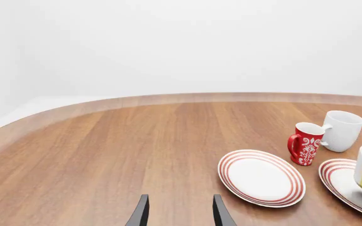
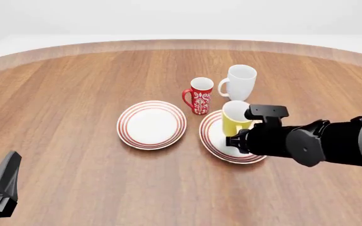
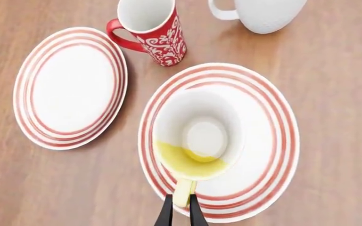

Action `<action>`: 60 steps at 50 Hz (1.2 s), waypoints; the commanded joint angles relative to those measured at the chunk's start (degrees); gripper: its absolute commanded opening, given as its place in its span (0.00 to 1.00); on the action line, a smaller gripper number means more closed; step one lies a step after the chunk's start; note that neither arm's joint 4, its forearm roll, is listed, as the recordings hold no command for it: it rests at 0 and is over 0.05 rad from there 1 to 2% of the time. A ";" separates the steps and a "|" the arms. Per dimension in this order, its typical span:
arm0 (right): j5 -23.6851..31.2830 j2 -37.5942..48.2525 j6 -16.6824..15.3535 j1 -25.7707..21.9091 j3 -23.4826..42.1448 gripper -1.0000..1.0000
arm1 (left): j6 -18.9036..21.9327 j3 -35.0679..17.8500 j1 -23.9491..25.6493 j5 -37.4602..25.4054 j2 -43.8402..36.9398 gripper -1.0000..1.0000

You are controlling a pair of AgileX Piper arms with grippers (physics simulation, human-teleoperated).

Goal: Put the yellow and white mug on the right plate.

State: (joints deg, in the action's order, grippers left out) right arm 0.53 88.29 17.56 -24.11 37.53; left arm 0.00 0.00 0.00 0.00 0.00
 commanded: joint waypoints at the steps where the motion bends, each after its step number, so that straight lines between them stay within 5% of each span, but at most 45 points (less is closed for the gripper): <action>1: -1.26 1.17 0.53 0.07 0.05 0.00 | 0.00 0.00 0.00 0.00 0.00 1.00; 10: -1.44 1.67 0.88 -0.44 0.31 0.00 | 0.00 0.00 0.00 0.00 0.00 1.00; 11: -1.28 1.64 0.29 -0.03 0.26 1.00 | 0.00 0.00 0.00 0.00 0.00 1.00; 60: 2.01 -7.55 1.67 -1.99 -3.71 1.00 | 0.00 0.00 0.00 0.00 0.00 1.00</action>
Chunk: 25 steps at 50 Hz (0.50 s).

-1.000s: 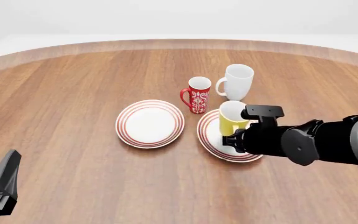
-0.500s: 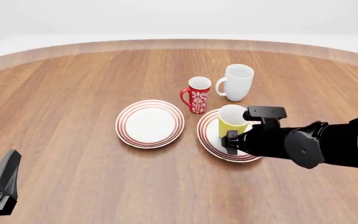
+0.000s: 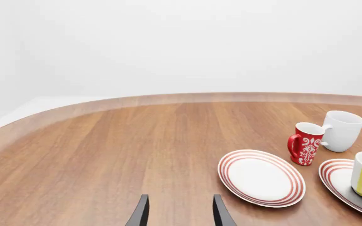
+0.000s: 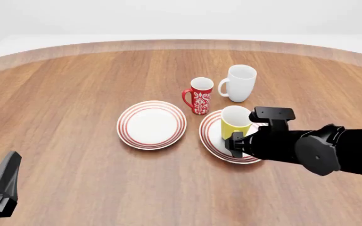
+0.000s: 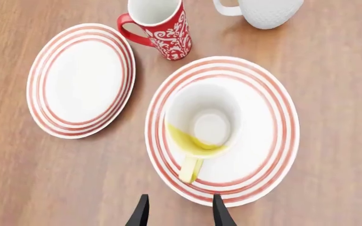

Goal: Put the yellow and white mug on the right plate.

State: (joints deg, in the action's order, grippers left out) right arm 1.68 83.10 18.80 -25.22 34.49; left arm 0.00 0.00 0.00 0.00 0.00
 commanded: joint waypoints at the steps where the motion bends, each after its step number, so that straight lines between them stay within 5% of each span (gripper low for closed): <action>1: 0.87 -2.58 0.51 -0.93 -0.81 1.00 | 0.00 0.00 0.00 0.00 0.00 1.00; 25: 5.39 -12.23 0.58 -1.39 -3.12 1.00 | 0.00 0.00 0.00 0.00 0.00 1.00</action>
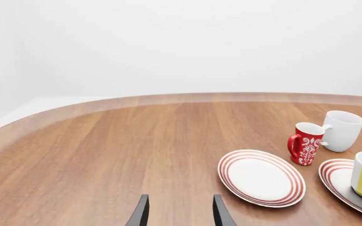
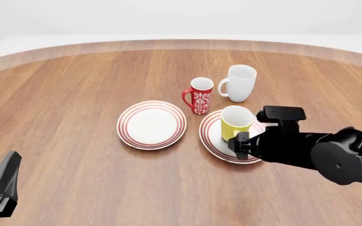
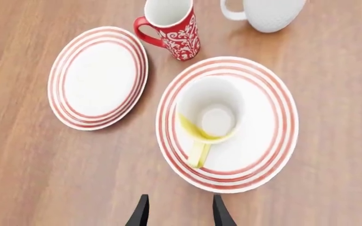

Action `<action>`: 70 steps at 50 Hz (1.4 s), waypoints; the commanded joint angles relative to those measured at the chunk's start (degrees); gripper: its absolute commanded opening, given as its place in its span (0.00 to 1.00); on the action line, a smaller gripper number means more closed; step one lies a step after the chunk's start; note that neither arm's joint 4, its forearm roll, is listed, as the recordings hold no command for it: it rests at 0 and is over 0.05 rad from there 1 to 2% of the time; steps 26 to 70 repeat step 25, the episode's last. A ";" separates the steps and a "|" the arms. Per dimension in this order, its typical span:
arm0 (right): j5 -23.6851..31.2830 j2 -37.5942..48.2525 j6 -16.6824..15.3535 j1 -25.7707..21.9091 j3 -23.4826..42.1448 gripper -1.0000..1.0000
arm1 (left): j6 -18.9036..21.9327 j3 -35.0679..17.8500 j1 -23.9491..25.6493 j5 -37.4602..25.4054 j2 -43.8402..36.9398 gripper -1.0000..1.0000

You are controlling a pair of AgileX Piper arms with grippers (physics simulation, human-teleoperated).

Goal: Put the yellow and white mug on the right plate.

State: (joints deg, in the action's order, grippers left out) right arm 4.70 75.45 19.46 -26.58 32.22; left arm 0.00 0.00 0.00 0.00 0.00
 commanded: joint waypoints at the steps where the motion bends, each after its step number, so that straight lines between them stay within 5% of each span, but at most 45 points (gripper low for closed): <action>1: 2.67 -5.08 -0.13 0.00 -0.94 1.00 | 0.00 0.00 0.00 0.00 0.00 1.00; 25: 6.75 -15.68 -0.43 -1.23 -3.21 1.00 | 0.00 0.00 0.00 0.00 0.00 1.00; 70: 6.75 -15.68 -0.43 -1.23 -3.21 1.00 | 0.00 0.00 0.00 0.00 0.00 1.00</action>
